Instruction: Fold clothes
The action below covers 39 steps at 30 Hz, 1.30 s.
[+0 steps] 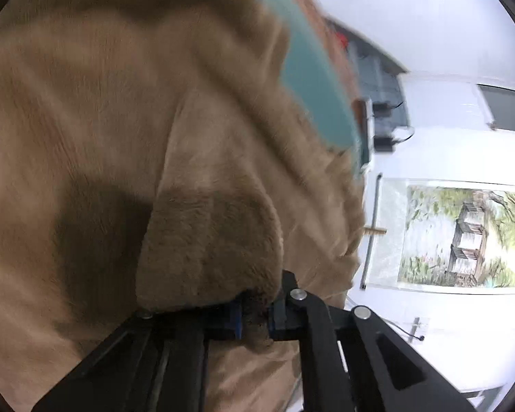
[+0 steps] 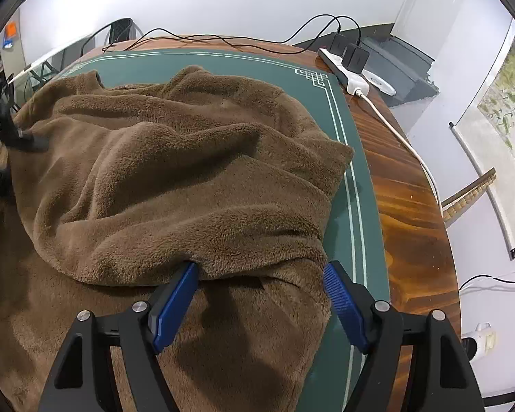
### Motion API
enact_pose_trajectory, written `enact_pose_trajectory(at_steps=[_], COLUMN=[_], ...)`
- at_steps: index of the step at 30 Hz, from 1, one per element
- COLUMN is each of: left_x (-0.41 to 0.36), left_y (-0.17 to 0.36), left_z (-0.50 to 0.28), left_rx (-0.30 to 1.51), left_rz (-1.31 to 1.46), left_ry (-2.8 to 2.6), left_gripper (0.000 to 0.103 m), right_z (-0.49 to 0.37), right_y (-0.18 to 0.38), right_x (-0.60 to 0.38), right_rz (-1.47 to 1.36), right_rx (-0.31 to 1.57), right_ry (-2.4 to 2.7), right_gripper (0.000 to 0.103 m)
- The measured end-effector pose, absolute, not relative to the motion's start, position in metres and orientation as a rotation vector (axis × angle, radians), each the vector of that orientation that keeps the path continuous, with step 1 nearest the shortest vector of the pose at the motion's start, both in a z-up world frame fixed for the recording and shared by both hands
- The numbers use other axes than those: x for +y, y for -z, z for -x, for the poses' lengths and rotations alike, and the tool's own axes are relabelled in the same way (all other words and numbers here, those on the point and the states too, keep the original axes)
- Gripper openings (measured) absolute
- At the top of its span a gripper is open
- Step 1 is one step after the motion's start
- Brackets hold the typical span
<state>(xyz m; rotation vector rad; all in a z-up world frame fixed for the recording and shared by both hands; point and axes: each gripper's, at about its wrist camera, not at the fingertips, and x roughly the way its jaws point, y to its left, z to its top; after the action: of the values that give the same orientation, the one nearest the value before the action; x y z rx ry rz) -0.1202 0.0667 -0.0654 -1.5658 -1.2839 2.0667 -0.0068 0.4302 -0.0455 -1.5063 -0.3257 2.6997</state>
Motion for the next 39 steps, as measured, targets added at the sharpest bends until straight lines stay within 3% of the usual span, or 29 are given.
enact_pose_trajectory(at_steps=[4,8,14,21,29,34,39], left_x=[0.052,0.049,0.048,0.053,0.059,0.062,0.050], left_y=[0.014,0.023,0.056,0.056,0.063,0.054,0.044], left_z=[0.105,0.100,0.094,0.097,0.090,0.079,0.062], left_rx=[-0.965,-0.754,-0.717,-0.709,-0.673,-0.598,-0.536], left_rz=[1.384,1.514,1.691,1.696,1.737,1.767,1.810], left_ry=[-2.402,-2.453,-2.402,-2.371,-2.342,-2.298,-2.292], left_gripper=[0.011,0.011,0.018,0.043,0.045,0.059,0.066], right_z=[0.006,0.007,0.011,0.024,0.022,0.024,0.015], right_y=[0.052,0.057,0.038,0.037,0.048,0.053,0.042], right_x=[0.433,0.442,0.443,0.425,0.502,0.497,0.490], right_rz=[1.526,1.539,1.469,1.422,1.532,1.574,1.625], right_rx=[-0.337,-0.320,-0.299,-0.530,-0.106,-0.147,-0.190], right_ry=[-2.667,-2.611,-2.610,-2.548,-2.450,-2.433,-2.520], right_gripper=[0.078,0.078,0.078,0.078,0.082,0.082,0.082])
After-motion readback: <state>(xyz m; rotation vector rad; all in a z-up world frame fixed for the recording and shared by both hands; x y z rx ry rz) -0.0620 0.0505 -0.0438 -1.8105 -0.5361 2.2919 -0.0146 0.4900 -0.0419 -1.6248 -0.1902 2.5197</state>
